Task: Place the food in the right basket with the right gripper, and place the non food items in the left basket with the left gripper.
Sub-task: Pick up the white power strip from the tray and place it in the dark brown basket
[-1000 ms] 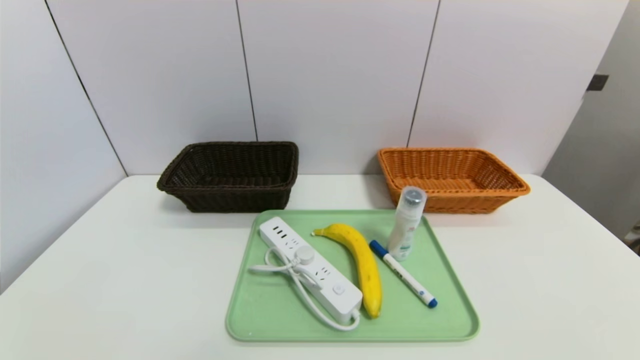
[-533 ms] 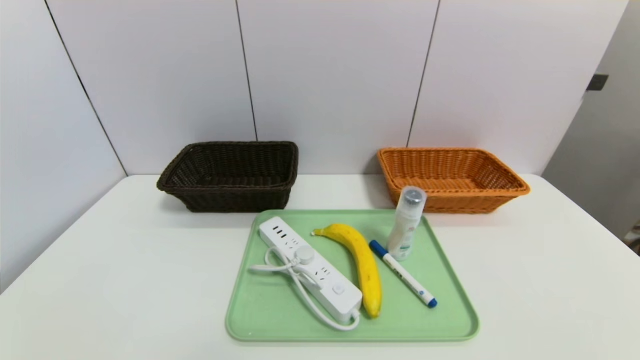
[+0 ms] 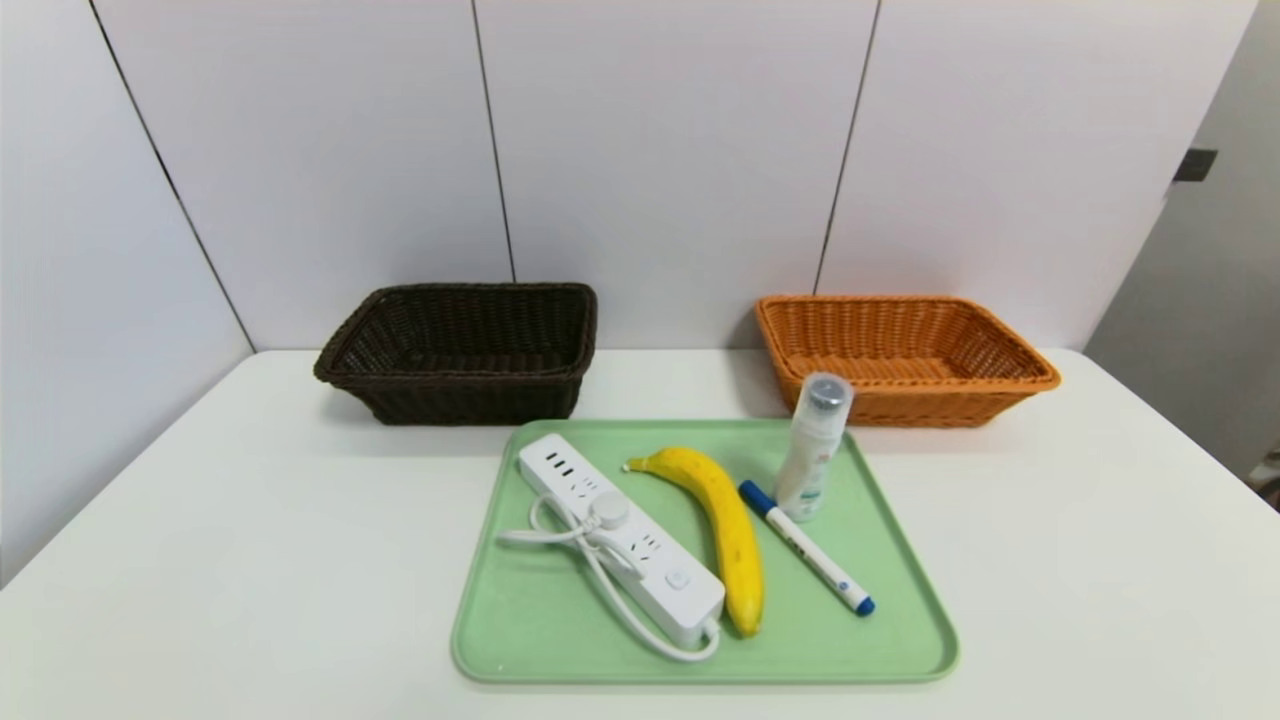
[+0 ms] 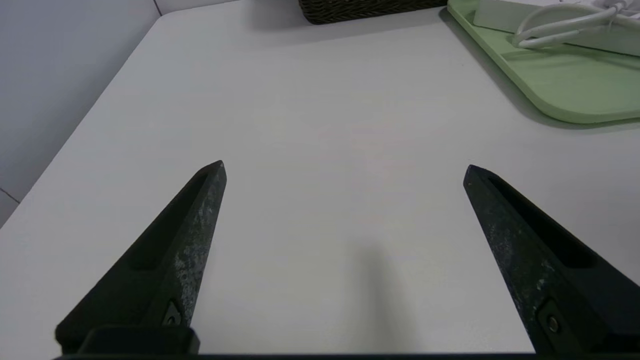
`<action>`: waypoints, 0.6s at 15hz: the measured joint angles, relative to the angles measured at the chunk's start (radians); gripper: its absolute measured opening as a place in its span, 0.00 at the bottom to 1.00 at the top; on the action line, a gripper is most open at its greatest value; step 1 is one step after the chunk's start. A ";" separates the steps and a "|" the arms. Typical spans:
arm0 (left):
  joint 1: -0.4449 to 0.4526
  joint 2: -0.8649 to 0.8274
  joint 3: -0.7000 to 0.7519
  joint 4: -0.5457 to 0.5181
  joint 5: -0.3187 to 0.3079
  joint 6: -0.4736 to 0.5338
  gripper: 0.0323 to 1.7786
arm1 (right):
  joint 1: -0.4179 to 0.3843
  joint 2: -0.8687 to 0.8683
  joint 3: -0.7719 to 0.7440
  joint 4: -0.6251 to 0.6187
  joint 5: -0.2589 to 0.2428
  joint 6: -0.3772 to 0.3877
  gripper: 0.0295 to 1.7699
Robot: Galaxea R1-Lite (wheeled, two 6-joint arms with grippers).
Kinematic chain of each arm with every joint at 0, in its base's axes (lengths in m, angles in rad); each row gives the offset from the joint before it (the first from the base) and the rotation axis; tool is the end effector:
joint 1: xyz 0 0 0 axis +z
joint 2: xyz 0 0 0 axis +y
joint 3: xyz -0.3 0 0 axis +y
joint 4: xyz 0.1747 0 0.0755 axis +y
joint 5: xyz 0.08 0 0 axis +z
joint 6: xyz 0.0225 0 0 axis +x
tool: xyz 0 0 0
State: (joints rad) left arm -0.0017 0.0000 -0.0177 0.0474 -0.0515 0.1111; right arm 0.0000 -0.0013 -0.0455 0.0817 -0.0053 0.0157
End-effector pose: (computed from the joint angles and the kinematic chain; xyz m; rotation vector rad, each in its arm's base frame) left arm -0.0242 -0.0011 0.0755 0.1103 0.0267 -0.0548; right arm -0.0266 -0.0001 0.0796 0.0156 0.0349 -0.0056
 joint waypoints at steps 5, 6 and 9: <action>0.000 0.039 -0.157 0.095 -0.003 -0.023 0.95 | 0.000 0.015 -0.170 0.135 0.001 0.042 0.96; 0.000 0.077 -0.214 0.130 -0.005 -0.046 0.95 | 0.000 0.034 -0.214 0.182 0.003 0.041 0.96; -0.001 0.237 -0.349 0.165 -0.006 -0.107 0.95 | 0.008 0.149 -0.330 0.247 0.000 0.039 0.96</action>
State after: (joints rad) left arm -0.0028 0.2370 -0.3666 0.2126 -0.0570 0.0043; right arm 0.0081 0.1477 -0.3757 0.3289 -0.0053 0.0547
